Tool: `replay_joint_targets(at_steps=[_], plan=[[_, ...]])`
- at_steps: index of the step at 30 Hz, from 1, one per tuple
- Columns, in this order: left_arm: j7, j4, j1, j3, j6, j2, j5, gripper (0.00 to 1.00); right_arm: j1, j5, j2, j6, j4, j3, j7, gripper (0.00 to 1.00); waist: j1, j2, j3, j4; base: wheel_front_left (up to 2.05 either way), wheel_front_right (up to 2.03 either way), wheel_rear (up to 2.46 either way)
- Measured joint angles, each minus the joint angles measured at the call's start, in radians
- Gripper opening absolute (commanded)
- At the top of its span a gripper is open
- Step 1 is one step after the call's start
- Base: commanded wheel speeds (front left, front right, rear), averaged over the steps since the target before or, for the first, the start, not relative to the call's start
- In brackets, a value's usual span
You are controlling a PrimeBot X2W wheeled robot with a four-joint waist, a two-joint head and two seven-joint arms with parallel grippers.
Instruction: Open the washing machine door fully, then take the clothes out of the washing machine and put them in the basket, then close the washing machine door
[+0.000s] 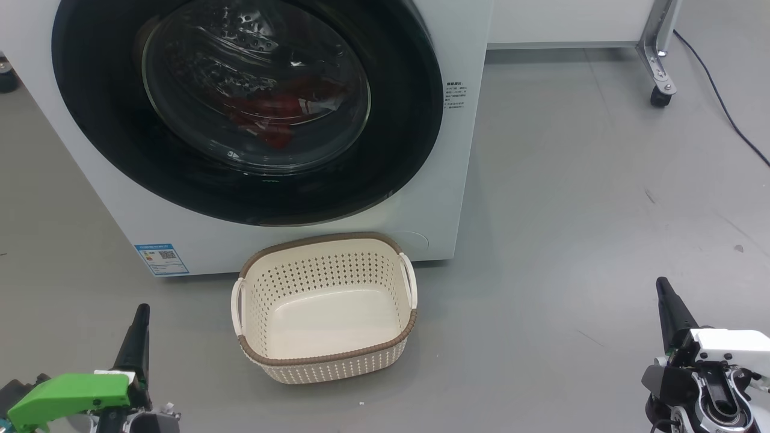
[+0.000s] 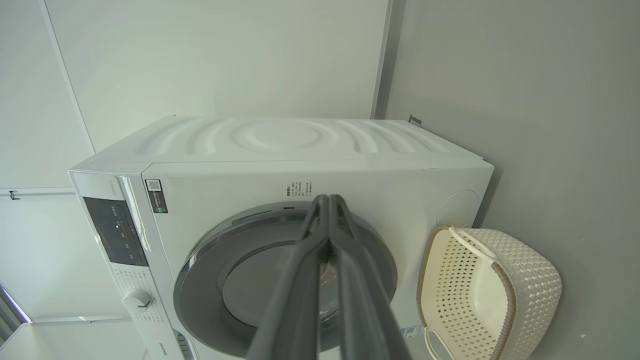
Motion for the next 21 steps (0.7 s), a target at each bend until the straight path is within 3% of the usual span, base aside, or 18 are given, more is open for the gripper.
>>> replay_joint_targets(at_steps=[21], plan=[[0.001,0.0,0.0,0.002,0.0,0.0,0.0,0.0,0.0,0.0,0.001,0.0,0.0,-0.001,0.0,0.0,0.0,0.0,0.0,0.0,0.0,0.0,0.0]])
